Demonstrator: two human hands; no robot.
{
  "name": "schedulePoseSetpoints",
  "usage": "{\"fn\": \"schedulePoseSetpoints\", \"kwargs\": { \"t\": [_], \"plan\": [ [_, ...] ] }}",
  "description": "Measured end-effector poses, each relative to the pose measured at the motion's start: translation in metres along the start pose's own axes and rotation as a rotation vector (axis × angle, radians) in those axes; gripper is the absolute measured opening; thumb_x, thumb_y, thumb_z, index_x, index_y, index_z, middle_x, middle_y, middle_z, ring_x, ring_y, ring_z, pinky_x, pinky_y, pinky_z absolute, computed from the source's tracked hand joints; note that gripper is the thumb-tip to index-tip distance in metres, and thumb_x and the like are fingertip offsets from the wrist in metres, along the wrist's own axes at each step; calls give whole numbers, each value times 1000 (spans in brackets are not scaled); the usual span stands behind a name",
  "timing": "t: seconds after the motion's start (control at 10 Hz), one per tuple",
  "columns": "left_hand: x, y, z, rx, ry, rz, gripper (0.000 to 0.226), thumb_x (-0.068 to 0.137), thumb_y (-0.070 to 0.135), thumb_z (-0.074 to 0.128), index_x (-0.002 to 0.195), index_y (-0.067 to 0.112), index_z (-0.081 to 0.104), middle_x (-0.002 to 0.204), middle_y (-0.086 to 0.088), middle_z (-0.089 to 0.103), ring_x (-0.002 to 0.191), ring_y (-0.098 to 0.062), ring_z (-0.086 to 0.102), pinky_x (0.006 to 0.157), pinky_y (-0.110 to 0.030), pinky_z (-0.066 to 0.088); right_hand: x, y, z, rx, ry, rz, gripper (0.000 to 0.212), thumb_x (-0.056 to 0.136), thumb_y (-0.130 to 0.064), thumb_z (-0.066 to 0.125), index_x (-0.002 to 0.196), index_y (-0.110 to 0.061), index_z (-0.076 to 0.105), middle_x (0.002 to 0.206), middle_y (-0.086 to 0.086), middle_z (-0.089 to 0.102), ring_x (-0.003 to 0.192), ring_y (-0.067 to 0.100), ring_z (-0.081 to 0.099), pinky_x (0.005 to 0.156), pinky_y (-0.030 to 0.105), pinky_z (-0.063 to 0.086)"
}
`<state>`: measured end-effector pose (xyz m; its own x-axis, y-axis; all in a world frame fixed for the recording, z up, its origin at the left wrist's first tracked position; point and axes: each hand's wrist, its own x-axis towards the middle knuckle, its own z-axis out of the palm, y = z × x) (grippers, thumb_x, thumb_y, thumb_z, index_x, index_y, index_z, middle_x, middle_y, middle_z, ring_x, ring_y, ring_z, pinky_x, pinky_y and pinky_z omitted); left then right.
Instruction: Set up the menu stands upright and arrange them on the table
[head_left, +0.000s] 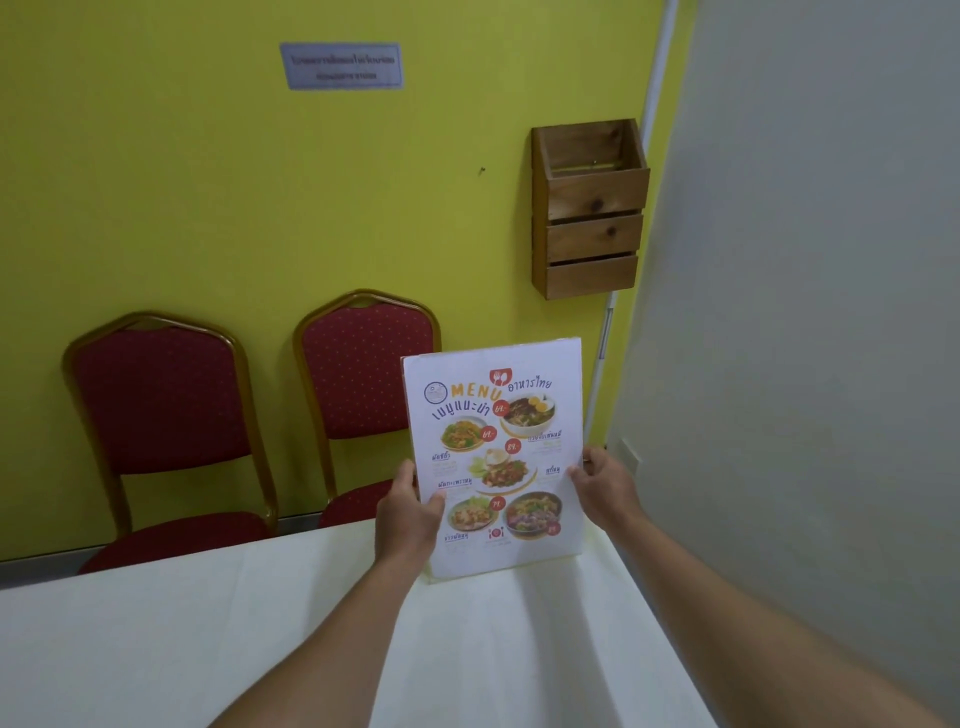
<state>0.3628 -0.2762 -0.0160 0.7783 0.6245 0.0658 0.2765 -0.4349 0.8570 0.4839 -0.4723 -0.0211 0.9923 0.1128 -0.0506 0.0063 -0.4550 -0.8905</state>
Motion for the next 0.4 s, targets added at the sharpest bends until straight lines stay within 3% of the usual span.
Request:
{"fn": "schedulePoseSetpoints", "kwargs": {
  "t": [0.1,0.2,0.3,0.4],
  "plan": [
    [-1,-2,-2,7,-23,-8,32,84,14,62,114,16,50,105,-6,73,87,-24,68,65,-29,51,-6,-3,-2,0,-7,12,20,91,-17,52,108,-11,62,106,9,69,96,28,64,77,33,48],
    [-1,-4,-7,4,-29,-45,67,84,18,64,143,17,32,91,-5,73,86,-23,66,70,-32,49,-14,-8,-5,8,-15,14,27,91,-18,51,116,-15,61,114,8,68,92,22,59,76,28,41],
    [-5,-2,-15,24,-28,-31,70,85,18,63,145,17,29,83,-6,72,79,-20,62,64,-31,43,-20,-15,-7,-10,-18,2,30,91,-16,51,120,-14,59,116,10,68,91,21,58,76,28,41],
    [-6,-4,-21,55,-17,-26,64,84,23,62,142,13,35,105,-12,70,89,-24,63,65,-32,44,-24,-13,-8,-28,3,5,39,86,-22,55,124,-13,57,121,8,67,107,30,62,89,34,48]
  ]
}}
